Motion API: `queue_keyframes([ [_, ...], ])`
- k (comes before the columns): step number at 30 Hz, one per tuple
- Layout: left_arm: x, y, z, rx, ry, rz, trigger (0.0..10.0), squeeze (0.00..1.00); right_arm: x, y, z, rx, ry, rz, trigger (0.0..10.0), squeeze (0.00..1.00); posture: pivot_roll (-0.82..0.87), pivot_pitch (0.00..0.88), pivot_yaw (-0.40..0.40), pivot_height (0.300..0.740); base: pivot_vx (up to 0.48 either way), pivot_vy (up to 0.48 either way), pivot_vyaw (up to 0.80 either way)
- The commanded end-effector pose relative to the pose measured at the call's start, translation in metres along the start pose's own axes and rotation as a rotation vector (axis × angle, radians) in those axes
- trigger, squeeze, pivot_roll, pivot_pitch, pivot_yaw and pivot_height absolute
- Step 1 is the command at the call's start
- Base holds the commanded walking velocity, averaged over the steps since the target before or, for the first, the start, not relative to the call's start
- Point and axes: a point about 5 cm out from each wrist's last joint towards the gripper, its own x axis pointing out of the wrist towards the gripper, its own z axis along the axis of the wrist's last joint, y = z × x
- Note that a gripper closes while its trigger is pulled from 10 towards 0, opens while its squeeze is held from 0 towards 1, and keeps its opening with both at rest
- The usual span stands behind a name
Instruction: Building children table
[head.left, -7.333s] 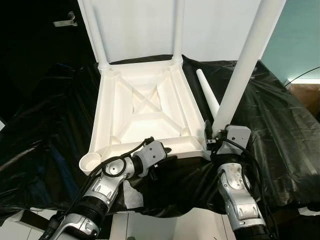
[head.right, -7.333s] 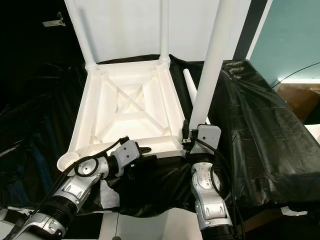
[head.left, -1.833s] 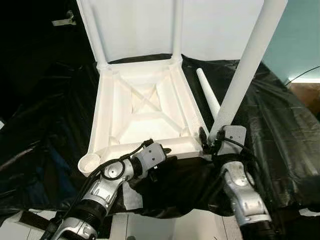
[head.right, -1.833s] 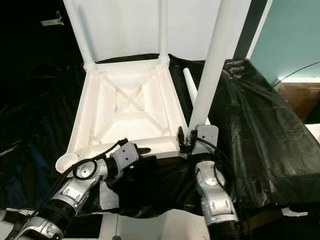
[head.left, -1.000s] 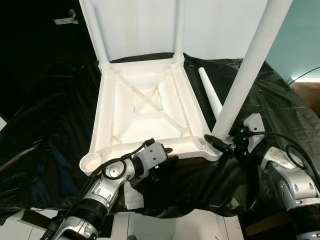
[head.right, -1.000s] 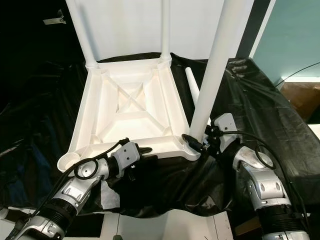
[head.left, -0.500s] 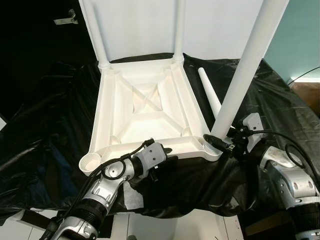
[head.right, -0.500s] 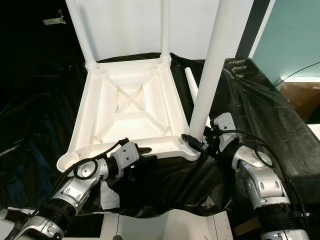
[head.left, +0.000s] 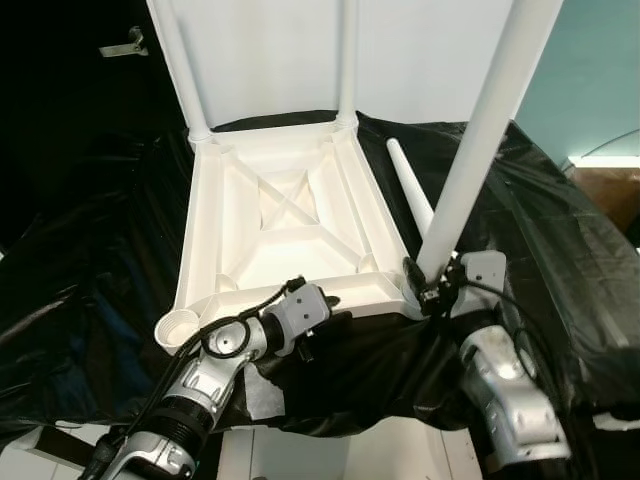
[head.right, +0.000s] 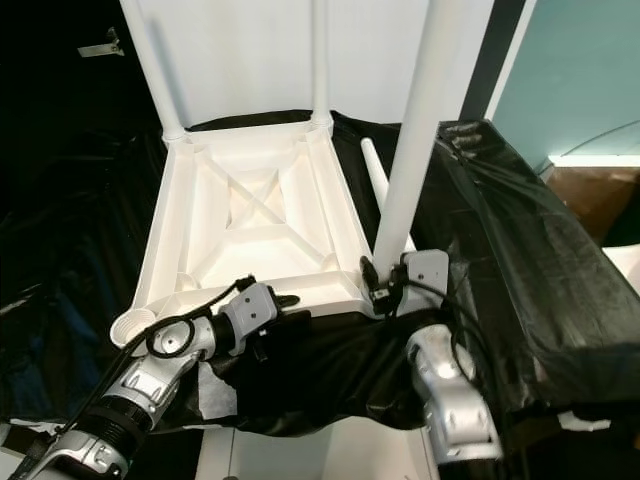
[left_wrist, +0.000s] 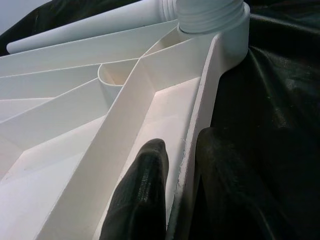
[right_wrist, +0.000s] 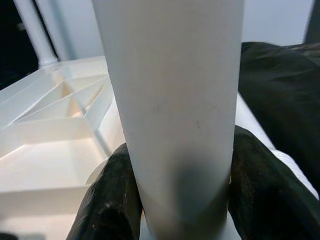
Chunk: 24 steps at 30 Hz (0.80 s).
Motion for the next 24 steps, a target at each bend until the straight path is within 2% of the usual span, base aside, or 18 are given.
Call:
queue_keyframes([
  [1,-0.004,-0.017,-0.017,-0.022,0.075,-0.094,10.0,0.0,-0.008,-0.03,-0.016,-0.056,0.09,-0.202,0.0,0.0,-0.01,0.014,0.004,0.74,0.0,0.0,0.0],
  [3,-0.004,-0.017,-0.017,-0.022,0.073,-0.091,10.0,0.0,-0.009,-0.029,-0.019,-0.038,0.103,-0.294,0.0,0.0,-0.01,0.014,0.006,0.74,0.0,0.0,0.0],
  [7,-0.003,-0.017,-0.017,-0.026,0.072,-0.091,10.0,0.0,-0.007,-0.02,-0.018,-0.032,0.095,-0.311,0.0,0.0,0.0,0.016,0.002,0.74,0.0,0.0,0.0],
  [11,-0.003,-0.018,-0.017,-0.026,0.073,-0.091,10.0,0.0,-0.007,-0.019,-0.018,-0.036,0.095,-0.315,0.0,0.0,0.0,0.016,0.002,0.74,0.0,0.0,0.0],
  [12,-0.004,-0.017,-0.018,-0.026,0.074,-0.087,10.0,0.0,-0.006,-0.019,-0.018,-0.042,0.099,-0.303,4.0,0.0,0.0,0.015,-0.003,0.74,0.0,0.0,0.0],
  [13,-0.004,-0.017,-0.018,-0.028,0.074,-0.083,10.0,0.0,-0.005,-0.017,-0.018,-0.063,0.096,-0.292,10.0,0.0,0.0,0.015,-0.005,0.74,0.0,0.0,0.0],
  [14,-0.004,-0.017,-0.018,-0.028,0.074,-0.083,10.0,0.0,-0.005,-0.017,-0.018,-0.063,0.096,-0.292,10.0,0.0,0.0,0.015,-0.005,0.74,0.0,0.0,0.0],
  [15,-0.004,-0.017,-0.018,-0.031,0.074,-0.078,10.0,0.0,-0.004,-0.014,-0.017,-0.088,0.088,-0.277,10.0,0.2,0.0,0.015,-0.006,0.74,0.0,0.0,0.0],
  [16,-0.004,-0.017,-0.018,-0.031,0.074,-0.078,10.0,0.0,-0.004,-0.014,-0.017,-0.088,0.088,-0.277,10.0,0.2,0.0,0.015,-0.006,0.74,0.0,0.0,0.0],
  [17,-0.003,-0.017,-0.018,-0.032,0.073,-0.077,10.0,0.0,-0.003,-0.013,-0.016,-0.082,0.08,-0.269,10.0,1.0,0.0,0.014,-0.007,0.74,0.0,0.0,0.0],
  [22,-0.002,-0.017,-0.018,-0.034,0.071,-0.076,10.0,0.0,0.001,-0.017,-0.012,-0.071,0.061,-0.242,10.0,1.0,-0.01,0.012,-0.007,0.74,0.0,0.0,0.0],
  [23,-0.002,-0.017,-0.018,-0.034,0.07,-0.076,10.0,0.0,0.002,-0.02,-0.01,-0.087,0.048,-0.227,10.0,0.27,-0.01,0.011,-0.008,0.74,0.0,0.0,0.0],
  [24,-0.002,-0.017,-0.017,-0.033,0.069,-0.076,10.0,0.0,0.004,-0.021,-0.009,-0.105,0.033,-0.202,10.0,0.0,-0.01,0.011,-0.008,0.74,0.0,0.0,0.0],
])
